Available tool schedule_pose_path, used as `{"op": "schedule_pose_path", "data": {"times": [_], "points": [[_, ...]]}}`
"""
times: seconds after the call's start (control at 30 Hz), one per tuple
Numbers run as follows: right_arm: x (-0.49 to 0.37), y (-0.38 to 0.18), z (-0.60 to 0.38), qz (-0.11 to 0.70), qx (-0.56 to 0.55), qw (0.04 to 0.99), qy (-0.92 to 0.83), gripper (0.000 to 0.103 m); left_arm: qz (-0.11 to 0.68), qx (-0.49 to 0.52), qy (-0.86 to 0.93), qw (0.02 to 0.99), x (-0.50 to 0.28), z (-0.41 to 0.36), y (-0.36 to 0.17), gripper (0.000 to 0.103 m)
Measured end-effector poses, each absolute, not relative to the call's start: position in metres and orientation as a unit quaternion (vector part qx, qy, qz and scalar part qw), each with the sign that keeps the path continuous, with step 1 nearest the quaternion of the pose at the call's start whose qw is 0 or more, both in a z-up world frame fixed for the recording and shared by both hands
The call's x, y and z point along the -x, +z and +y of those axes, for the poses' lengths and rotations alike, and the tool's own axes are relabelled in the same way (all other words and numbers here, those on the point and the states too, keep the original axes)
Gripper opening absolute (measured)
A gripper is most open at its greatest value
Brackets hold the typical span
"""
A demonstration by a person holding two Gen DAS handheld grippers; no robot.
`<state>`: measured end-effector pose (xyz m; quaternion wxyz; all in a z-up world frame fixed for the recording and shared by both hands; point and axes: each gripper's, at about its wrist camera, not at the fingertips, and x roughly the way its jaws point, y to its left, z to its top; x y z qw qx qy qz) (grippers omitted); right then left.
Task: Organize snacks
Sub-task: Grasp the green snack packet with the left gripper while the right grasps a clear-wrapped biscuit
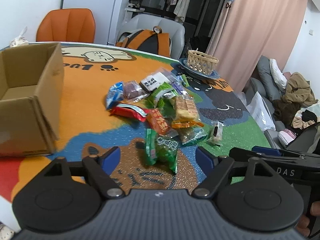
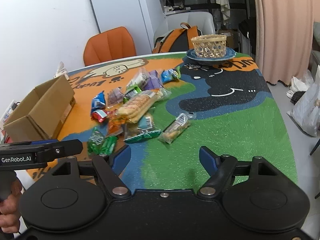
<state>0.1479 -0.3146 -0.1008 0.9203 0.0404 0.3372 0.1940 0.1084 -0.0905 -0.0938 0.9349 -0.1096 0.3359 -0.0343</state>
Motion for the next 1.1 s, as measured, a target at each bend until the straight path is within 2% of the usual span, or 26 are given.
{"op": "schedule_pose_path", "data": {"times": [0.57,0.73,0.83,1.1], "points": [[-0.168,-0.116,-0.318,0.346,-0.046,0.917,0.191,0.074,0.352,0.115,-0.042,0.928,-0.145,-0.112,-0.123,0.071],[-0.175,-0.119,-0.316,0.350,-0.049,0.917,0.184,0.074,0.343,0.112,-0.043,0.932,-0.148,-0.111,-0.124,0.046],[-0.178,-0.118,-0.313,0.347,-0.050,0.918,0.183,0.074,0.339,0.118,-0.051,0.932,-0.145,-0.105,-0.125,0.042],[-0.190,-0.120,-0.302,0.347,-0.053,0.918,0.185,0.074,0.337,0.121,-0.040,0.933,-0.142,-0.096,-0.121,0.041]]}}
